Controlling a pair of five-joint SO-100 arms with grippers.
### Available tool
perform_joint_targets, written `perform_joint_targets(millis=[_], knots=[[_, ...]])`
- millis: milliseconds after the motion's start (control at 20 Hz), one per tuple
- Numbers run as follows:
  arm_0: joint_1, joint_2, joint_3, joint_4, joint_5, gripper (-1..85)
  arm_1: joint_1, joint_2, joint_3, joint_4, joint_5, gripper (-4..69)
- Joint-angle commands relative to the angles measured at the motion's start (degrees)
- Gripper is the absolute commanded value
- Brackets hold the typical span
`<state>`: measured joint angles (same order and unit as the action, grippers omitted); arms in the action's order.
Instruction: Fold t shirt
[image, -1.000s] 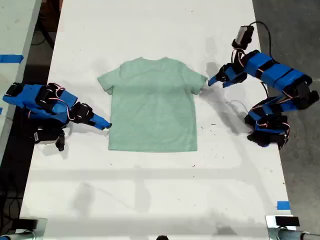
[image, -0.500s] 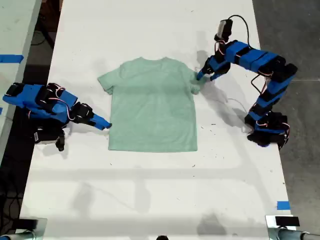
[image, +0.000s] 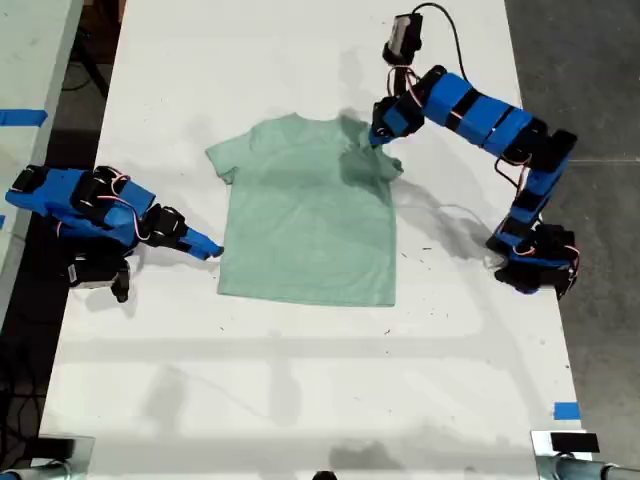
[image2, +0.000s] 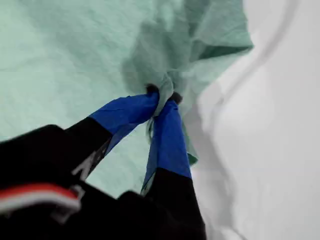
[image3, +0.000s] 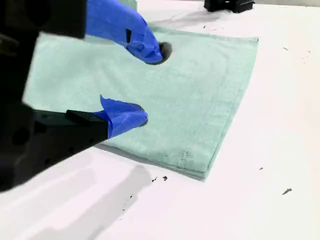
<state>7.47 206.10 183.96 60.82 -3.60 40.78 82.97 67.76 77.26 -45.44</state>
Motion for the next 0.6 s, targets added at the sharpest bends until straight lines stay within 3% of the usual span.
perform_joint_targets(millis=[0, 250, 550], knots=[[0.3, 0.4, 0.0, 0.2, -0.2, 16.8, -7.1, 1.1, -4.9, -4.0, 2.1, 0.3], [0.3, 0.4, 0.0, 0.2, -0.2, 16.8, -16.3, -6.0, -5.6, -13.9, 4.7, 0.3], [0.3, 0.4, 0.0, 0.2, -0.2, 16.8, -18.9, -17.2, -11.3, -18.7, 5.4, 0.4]])
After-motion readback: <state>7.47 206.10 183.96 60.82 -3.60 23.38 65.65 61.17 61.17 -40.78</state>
